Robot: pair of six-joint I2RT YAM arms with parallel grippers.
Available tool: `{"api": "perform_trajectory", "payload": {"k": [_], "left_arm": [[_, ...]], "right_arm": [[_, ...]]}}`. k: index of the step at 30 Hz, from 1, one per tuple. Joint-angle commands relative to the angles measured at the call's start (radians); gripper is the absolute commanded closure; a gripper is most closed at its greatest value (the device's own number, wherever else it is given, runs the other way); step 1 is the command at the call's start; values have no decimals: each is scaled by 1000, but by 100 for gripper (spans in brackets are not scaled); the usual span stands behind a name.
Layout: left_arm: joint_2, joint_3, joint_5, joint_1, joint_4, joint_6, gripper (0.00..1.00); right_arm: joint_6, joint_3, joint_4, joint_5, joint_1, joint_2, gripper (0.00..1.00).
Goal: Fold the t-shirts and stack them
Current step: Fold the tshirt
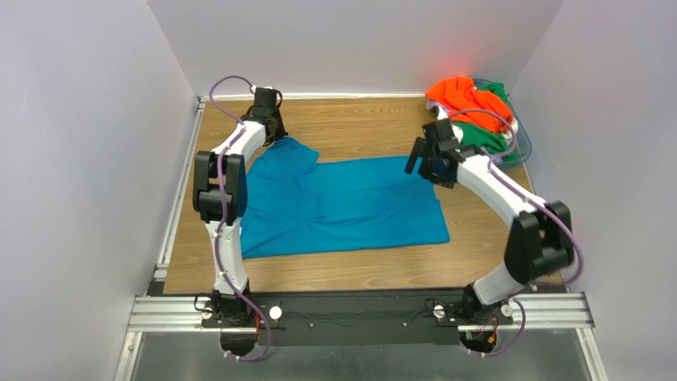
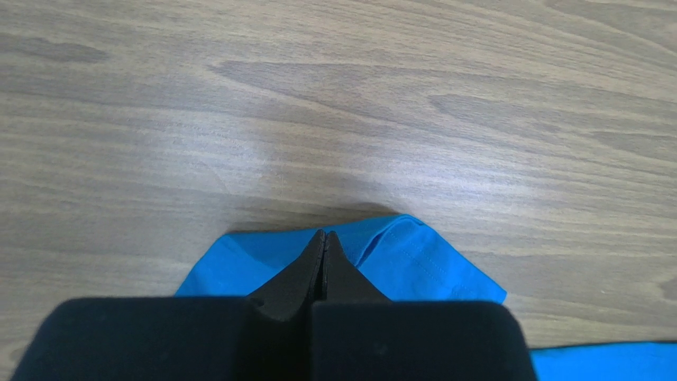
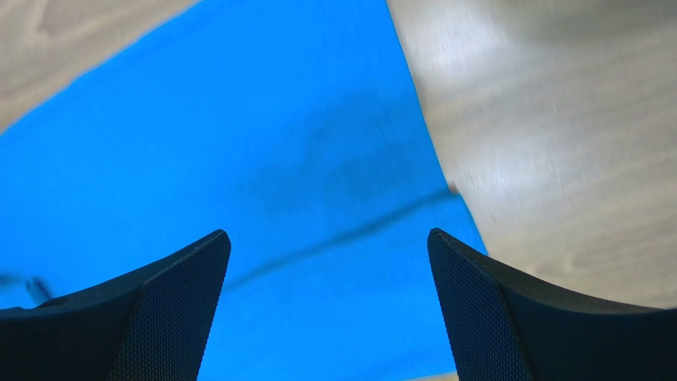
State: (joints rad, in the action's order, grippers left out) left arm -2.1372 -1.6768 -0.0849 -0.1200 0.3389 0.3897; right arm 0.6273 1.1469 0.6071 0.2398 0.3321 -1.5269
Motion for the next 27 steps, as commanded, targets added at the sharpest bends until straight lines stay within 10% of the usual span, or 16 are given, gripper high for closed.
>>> {"api": "perform_trajectory", "payload": {"k": [1,18,27], "left_arm": [[59,63,31,-6,-66,20,100],[206,262,80,-10,-133,61,100],[224,293,80,-12,-121,89,100]], "right_arm": [[-11,132,-29,82,-15,-174,0],[-109,649,-33,190,-108,-692,13],[-115,600,-53,185,-110,-739,24]]}}
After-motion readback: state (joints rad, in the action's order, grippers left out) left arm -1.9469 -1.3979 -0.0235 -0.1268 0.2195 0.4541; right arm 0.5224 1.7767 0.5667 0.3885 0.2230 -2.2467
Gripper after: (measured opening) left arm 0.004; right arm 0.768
